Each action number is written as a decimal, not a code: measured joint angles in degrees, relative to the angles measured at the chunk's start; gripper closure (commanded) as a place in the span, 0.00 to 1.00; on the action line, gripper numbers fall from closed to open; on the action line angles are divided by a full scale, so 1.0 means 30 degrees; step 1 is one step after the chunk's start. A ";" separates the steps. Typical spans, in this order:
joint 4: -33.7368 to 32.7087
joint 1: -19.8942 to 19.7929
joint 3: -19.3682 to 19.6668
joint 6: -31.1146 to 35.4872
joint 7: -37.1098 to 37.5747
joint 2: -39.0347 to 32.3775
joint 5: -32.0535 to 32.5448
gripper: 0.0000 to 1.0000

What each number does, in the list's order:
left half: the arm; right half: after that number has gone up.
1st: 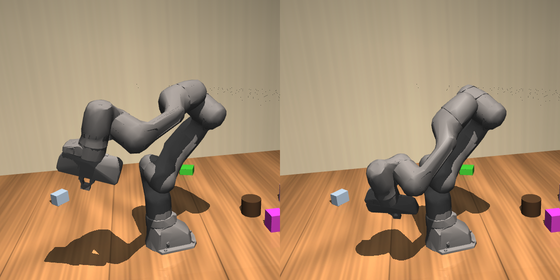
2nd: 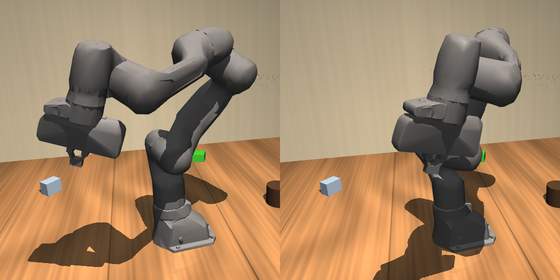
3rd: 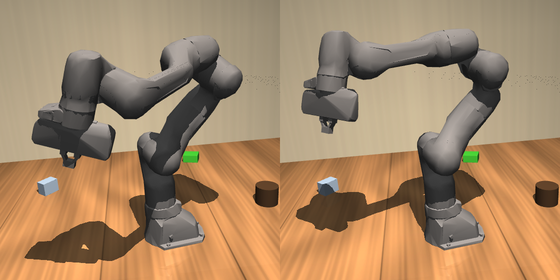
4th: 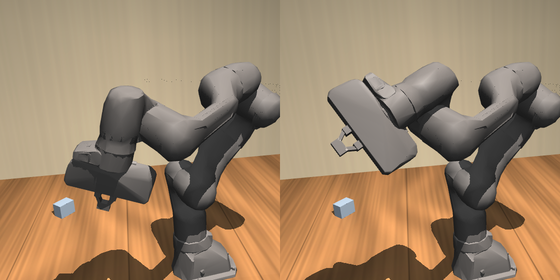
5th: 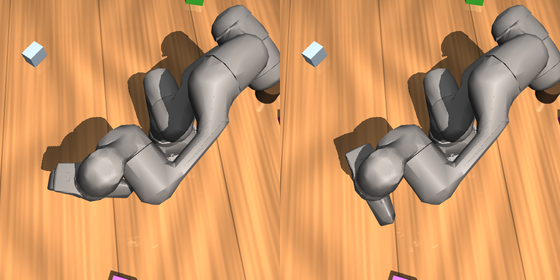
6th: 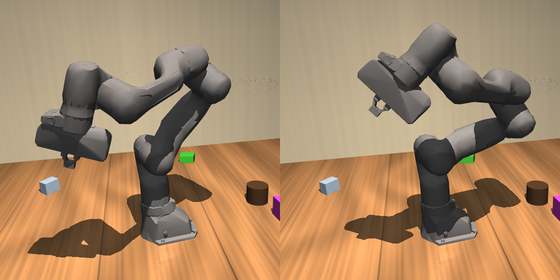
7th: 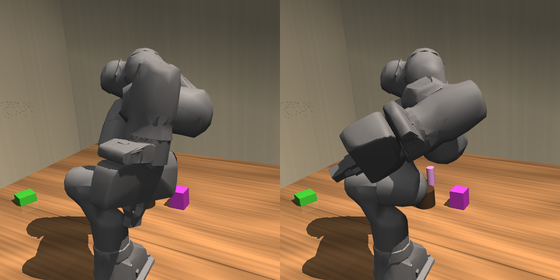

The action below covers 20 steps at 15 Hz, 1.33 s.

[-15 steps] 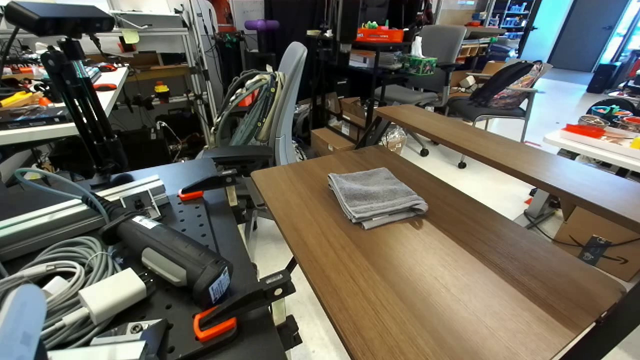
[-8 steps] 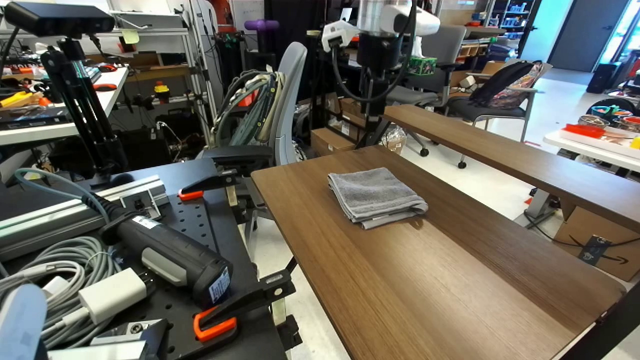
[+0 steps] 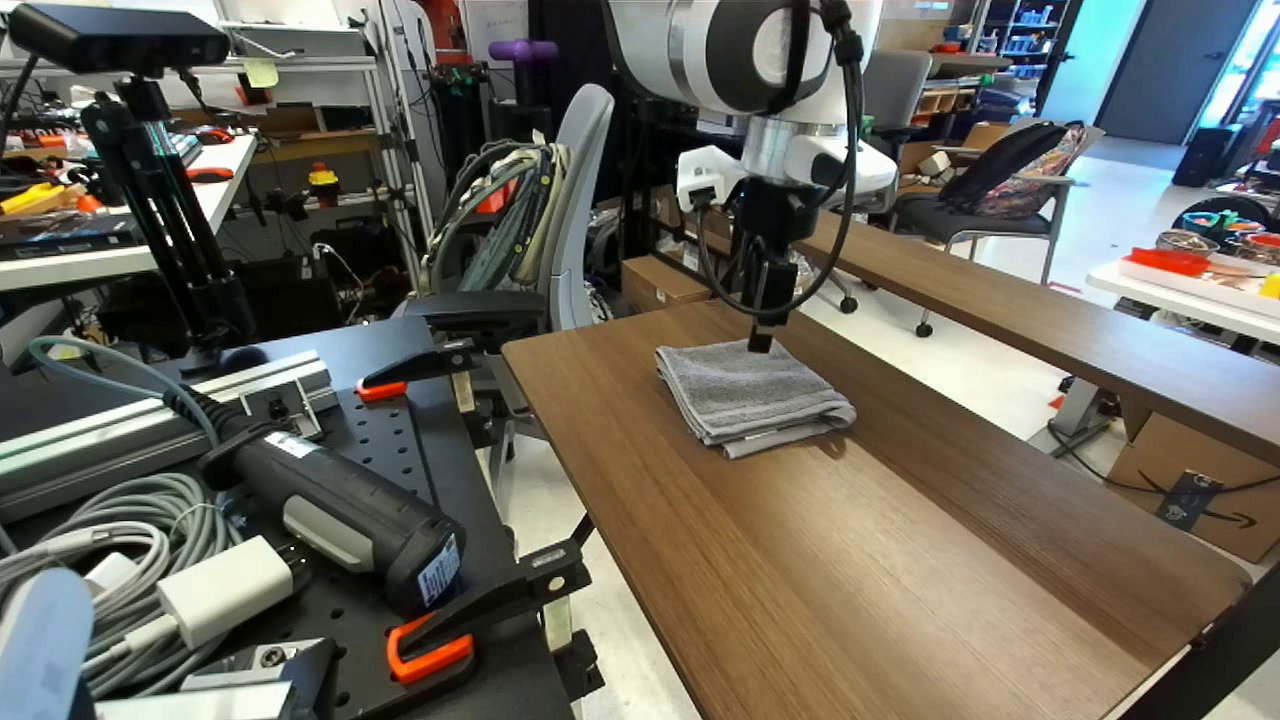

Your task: Move the towel to the right

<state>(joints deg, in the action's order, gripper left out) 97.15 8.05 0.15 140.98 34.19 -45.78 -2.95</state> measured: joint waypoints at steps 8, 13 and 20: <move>-0.3011 -0.0025 0.0679 -0.0775 -0.0274 -0.2920 -0.0001 0.00; -0.4622 -0.0056 0.1116 -0.1559 -0.0273 -0.3991 -0.0001 0.00; -0.6492 -0.0051 0.1379 -0.2034 -0.0252 -0.5398 -0.0001 0.00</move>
<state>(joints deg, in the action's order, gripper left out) 77.67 7.89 4.29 134.88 33.44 -61.97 -2.95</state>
